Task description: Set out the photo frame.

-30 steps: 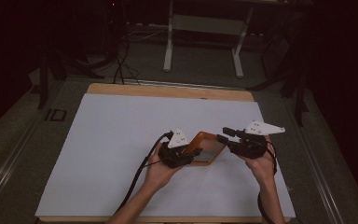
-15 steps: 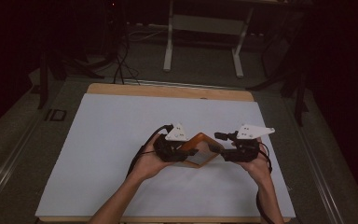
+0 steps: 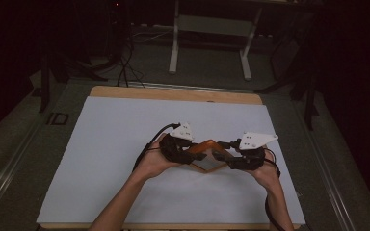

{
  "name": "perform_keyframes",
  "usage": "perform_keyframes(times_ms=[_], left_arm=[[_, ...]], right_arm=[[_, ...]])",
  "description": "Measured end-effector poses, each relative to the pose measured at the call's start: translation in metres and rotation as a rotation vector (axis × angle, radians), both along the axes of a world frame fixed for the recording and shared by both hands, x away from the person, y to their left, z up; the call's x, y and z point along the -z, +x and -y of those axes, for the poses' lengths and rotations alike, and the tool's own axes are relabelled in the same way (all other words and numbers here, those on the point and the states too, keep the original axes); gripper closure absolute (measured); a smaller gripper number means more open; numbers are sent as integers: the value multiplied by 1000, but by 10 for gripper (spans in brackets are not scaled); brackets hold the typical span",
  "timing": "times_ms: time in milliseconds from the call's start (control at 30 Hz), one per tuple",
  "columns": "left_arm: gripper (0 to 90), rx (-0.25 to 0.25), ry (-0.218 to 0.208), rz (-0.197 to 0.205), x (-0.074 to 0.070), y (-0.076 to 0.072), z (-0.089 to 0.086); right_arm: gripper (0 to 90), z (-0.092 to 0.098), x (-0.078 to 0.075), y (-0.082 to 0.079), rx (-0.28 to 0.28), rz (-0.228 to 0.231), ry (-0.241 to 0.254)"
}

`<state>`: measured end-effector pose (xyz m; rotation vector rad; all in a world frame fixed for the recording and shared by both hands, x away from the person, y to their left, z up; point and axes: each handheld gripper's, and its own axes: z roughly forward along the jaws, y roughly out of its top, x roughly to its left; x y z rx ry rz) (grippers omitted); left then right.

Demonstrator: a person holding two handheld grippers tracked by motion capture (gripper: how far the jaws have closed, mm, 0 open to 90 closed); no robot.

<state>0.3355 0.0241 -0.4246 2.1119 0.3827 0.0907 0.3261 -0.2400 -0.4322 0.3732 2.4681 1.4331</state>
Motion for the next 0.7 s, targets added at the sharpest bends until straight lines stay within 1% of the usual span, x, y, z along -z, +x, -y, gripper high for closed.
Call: perform_keyframes(times_ms=[67, 133, 200, 233, 300, 367, 433, 500, 567, 633, 700], left_arm=[[589, -2, 2, 3, 0, 1, 0], [561, -8, -15, 1, 0, 1, -2], [524, -34, -33, 15, 0, 1, -4], [519, -40, -44, 19, -1, 0, -6], [495, -52, -75, 21, 0, -1, -13], [475, -80, -95, 29, 2, -2, -20], [458, -104, -132, 29, 6, -3, -28], [451, -123, -188, 12, 11, -1, -35], [448, -139, -225, 1, 16, 0, -40], [438, -150, -248, -4, 21, 1, -43], [431, -150, -263, -10, 26, 2, -45]], right_arm=[[635, 0, -1, -2, -15, 12, -8], [640, -1, -1, -4, -13, 27, -19], [645, 0, -1, -3, -3, 29, -21], [647, 0, -1, -3, 0, 27, -19], [652, 2, -1, -3, 4, 24, -20], [657, 5, -1, -3, 8, 22, -22], [662, 6, -1, -3, 14, 21, -25], [667, 7, -1, -3, 22, 20, -28], [671, 8, -1, -3, 21, 24, -34], [675, 10, -1, -3, 25, 25, -36], [677, 12, 0, -3, 27, 22, -37]])
